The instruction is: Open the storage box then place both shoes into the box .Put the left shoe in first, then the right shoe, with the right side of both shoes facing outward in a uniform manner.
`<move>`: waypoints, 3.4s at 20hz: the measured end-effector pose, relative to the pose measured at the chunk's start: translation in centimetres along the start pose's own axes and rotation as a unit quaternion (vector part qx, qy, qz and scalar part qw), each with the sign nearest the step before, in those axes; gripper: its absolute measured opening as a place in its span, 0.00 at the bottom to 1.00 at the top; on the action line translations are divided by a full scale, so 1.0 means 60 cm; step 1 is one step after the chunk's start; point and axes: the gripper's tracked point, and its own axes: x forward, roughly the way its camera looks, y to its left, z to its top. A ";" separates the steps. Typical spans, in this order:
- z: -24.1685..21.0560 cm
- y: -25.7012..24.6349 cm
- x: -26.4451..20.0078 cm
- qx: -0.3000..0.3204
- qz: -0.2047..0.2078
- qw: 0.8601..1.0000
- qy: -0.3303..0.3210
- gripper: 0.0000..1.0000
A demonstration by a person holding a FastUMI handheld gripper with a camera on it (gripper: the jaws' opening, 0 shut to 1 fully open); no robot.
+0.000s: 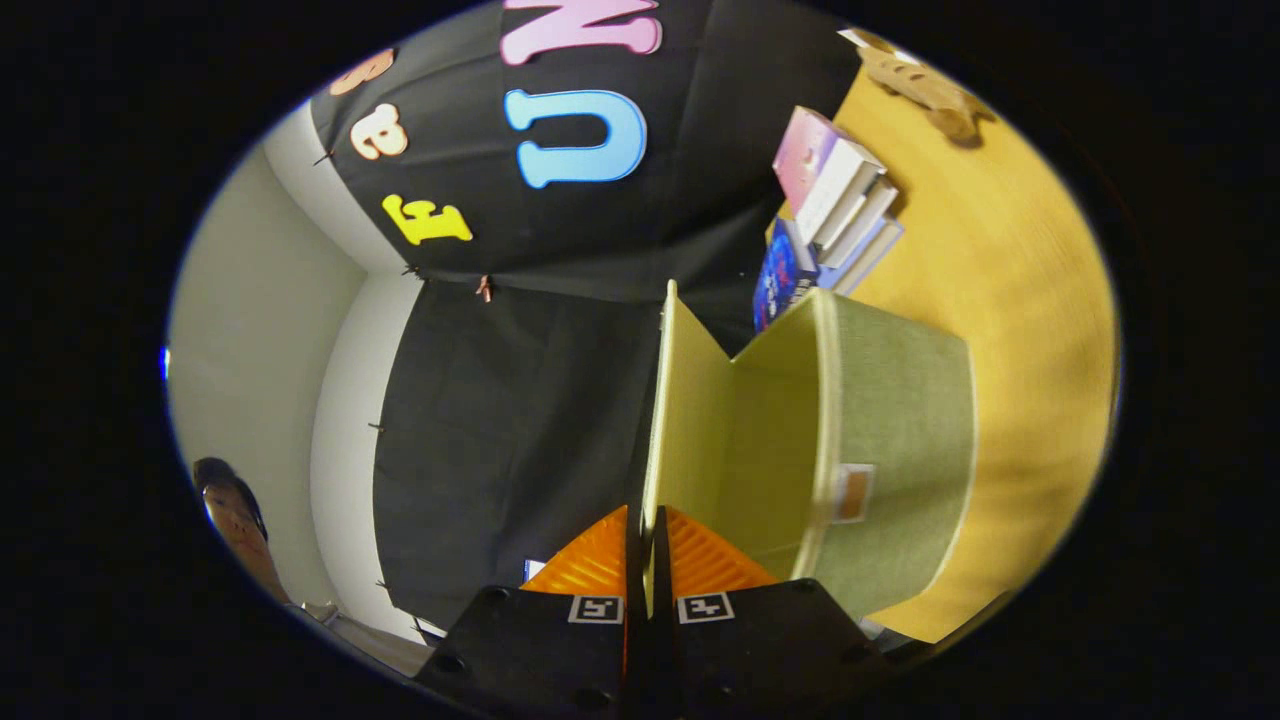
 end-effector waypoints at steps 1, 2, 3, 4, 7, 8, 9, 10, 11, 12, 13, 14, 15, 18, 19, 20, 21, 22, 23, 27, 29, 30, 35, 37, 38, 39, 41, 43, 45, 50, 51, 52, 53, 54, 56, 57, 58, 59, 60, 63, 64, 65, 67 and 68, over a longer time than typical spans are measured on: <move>0.000 0.021 0.018 -0.012 0.000 1.000 0.003 0.05; -0.001 0.041 0.034 -0.025 -0.002 1.000 0.005 0.06; -0.003 0.058 0.056 -0.039 -0.004 0.999 0.005 0.06; -0.007 0.079 0.076 -0.050 -0.004 0.999 0.008 0.06; -0.022 0.114 0.135 -0.065 -0.012 0.998 0.018 0.07; -0.030 0.120 0.154 -0.066 -0.016 0.997 0.022 0.07; -0.035 0.123 0.175 -0.063 -0.019 0.998 0.025 0.07; -0.041 0.129 0.193 -0.058 -0.019 0.998 0.028 0.07; -0.045 0.132 0.211 -0.056 -0.021 0.998 0.028 0.06; -0.052 0.132 0.227 -0.056 -0.023 0.998 0.031 0.06; -0.061 0.131 0.244 -0.056 -0.027 0.997 0.036 0.06; -0.071 0.130 0.257 -0.058 -0.029 0.997 0.041 0.07; -0.075 0.130 0.268 -0.061 -0.029 0.997 0.044 0.09; -0.092 0.129 0.285 -0.050 -0.027 0.997 0.059 0.21; -0.095 0.126 0.288 -0.046 -0.030 0.997 0.061 0.29; -0.097 0.124 0.292 -0.045 -0.031 0.997 0.062 0.29; -0.098 0.121 0.296 -0.044 -0.032 0.996 0.065 0.31; -0.103 0.119 0.296 -0.042 -0.033 0.996 0.068 0.40; -0.102 0.118 0.294 -0.044 -0.034 0.996 0.069 0.49; -0.089 0.120 0.273 -0.075 -0.035 0.995 0.059 0.91; -0.078 0.121 0.249 -0.106 -0.042 0.992 0.049 0.96; -0.074 0.122 0.234 -0.124 -0.047 0.990 0.042 0.96; -0.038 0.086 0.117 -0.234 -0.136 0.963 0.004 0.96; -0.024 0.058 0.052 -0.271 -0.187 0.944 -0.004 0.96; -0.018 0.048 0.017 -0.287 -0.211 0.934 -0.007 0.96; -0.011 0.035 -0.016 -0.298 -0.236 0.925 -0.012 0.97; 0.003 0.001 -0.085 -0.310 -0.290 0.905 -0.025 0.97; 0.009 -0.041 -0.157 -0.314 -0.347 0.883 -0.034 0.96; 0.015 -0.098 -0.228 -0.321 -0.411 0.853 -0.037 0.96; -0.006 -0.243 -0.354 -0.299 -0.513 0.805 -0.023 0.88; -0.008 -0.263 -0.367 -0.298 -0.525 0.797 -0.021 0.86; -0.008 -0.286 -0.381 -0.300 -0.539 0.787 -0.017 0.83; -0.012 -0.305 -0.391 -0.303 -0.549 0.779 -0.008 0.82; -0.013 -0.321 -0.396 -0.309 -0.558 0.770 0.001 0.80; -0.005 -0.350 -0.402 -0.330 -0.574 0.749 0.017 0.77; -0.001 -0.366 -0.406 -0.340 -0.585 0.735 0.026 0.74; 0.002 -0.382 -0.410 -0.346 -0.596 0.724 0.036 0.73; 0.007 -0.393 -0.411 -0.351 -0.602 0.716 0.038 0.72; 0.017 -0.403 -0.410 -0.356 -0.609 0.708 0.032 0.71; 0.048 -0.421 -0.410 -0.357 -0.624 0.695 0.009 0.60; 0.059 -0.425 -0.412 -0.358 -0.630 0.689 -0.002 0.60; 0.063 -0.429 -0.404 -0.355 -0.629 0.692 -0.008 0.56; 0.071 -0.439 -0.400 -0.353 -0.632 0.690 -0.016 0.46; 0.073 -0.444 -0.400 -0.350 -0.638 0.686 -0.019 0.40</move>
